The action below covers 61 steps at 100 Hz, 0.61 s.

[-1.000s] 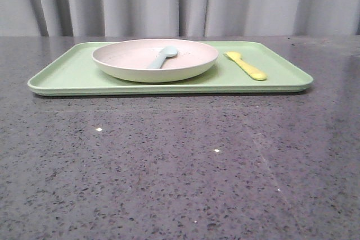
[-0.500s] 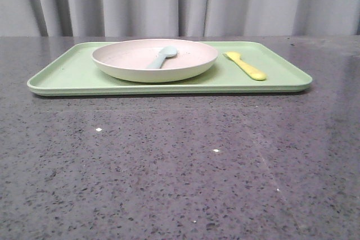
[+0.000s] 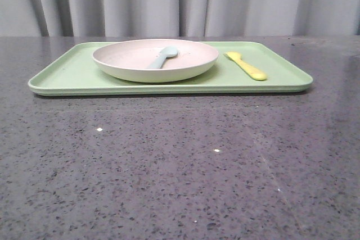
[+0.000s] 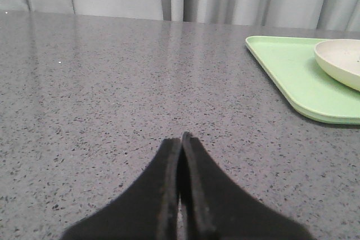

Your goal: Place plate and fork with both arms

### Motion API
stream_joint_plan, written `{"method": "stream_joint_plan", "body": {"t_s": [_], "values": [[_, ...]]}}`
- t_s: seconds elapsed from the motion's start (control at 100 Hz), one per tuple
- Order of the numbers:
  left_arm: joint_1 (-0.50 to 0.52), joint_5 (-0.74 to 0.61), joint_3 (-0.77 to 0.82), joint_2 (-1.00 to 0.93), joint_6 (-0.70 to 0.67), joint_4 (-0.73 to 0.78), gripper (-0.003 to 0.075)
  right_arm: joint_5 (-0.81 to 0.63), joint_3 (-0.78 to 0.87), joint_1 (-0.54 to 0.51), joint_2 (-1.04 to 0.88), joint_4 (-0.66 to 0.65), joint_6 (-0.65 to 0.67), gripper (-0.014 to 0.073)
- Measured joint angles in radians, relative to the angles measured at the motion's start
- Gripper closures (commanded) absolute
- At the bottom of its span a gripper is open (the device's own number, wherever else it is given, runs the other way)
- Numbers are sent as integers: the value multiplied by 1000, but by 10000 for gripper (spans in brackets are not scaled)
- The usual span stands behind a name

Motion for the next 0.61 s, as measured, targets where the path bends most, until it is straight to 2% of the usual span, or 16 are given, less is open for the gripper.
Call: {"method": "stream_joint_plan", "body": {"t_s": [0.61], "values": [[0, 0, 0, 0, 0, 0, 741, 14, 0, 0, 0, 0, 0, 662]]}}
